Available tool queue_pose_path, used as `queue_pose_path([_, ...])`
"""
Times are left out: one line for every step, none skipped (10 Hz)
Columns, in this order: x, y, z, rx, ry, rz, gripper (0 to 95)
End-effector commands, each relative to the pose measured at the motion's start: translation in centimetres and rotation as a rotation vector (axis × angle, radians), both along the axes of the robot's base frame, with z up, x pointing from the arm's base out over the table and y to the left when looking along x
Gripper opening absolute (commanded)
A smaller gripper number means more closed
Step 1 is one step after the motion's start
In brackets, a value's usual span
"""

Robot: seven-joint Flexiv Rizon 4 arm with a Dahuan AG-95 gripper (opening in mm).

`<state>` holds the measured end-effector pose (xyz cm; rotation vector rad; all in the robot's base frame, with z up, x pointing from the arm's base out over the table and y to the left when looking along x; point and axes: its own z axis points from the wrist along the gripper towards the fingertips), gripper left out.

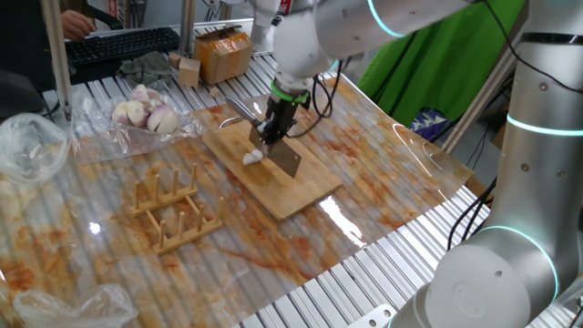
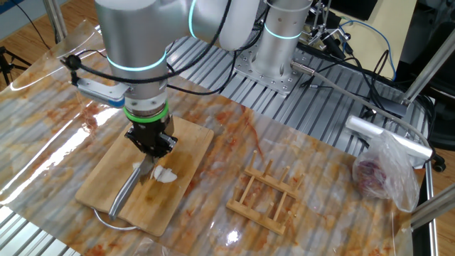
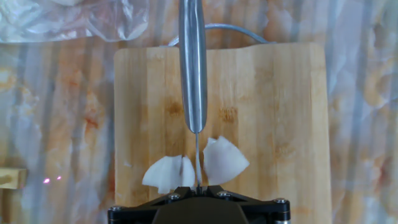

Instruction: Chop the onions

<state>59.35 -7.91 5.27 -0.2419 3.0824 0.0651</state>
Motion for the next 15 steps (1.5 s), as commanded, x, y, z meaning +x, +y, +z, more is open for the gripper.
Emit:
queue_pose_path([-0.3, -0.4, 1.2, -0.015, -0.007, 0.013, 0.0])
queue_pose_path([-0.3, -0.7, 1.6, -0.021, -0.006, 0.020, 0.0])
queue_pose_path([-0.2, -1.0, 2.0, -0.026, -0.004, 0.026, 0.0])
queue_pose_path([0.0, -1.4, 2.1, -0.027, -0.007, 0.035, 0.0])
queue_pose_path([0.1, -1.7, 2.1, -0.029, -0.008, 0.041, 0.0])
queue_pose_path([0.3, -2.1, 2.2, -0.031, -0.010, 0.049, 0.0])
queue_pose_path([0.3, -2.1, 2.1, -0.031, -0.011, 0.047, 0.0])
queue_pose_path([0.4, -2.2, 2.1, -0.034, -0.013, 0.047, 0.0])
queue_pose_path([0.4, -2.2, 2.0, -0.032, -0.014, 0.046, 0.0])
queue_pose_path([0.4, -2.2, 1.9, -0.034, -0.014, 0.050, 0.0])
queue_pose_path([0.3, -2.2, 1.2, -0.030, -0.022, 0.046, 0.0])
queue_pose_path([0.2, -2.2, 0.3, -0.028, -0.029, 0.045, 0.0])
queue_pose_path([0.1, -2.3, -0.5, -0.025, -0.037, 0.044, 0.0])
queue_pose_path([0.0, -2.2, -1.2, -0.019, -0.041, 0.038, 0.0])
queue_pose_path([0.1, -2.2, -1.1, -0.013, -0.041, 0.032, 0.0])
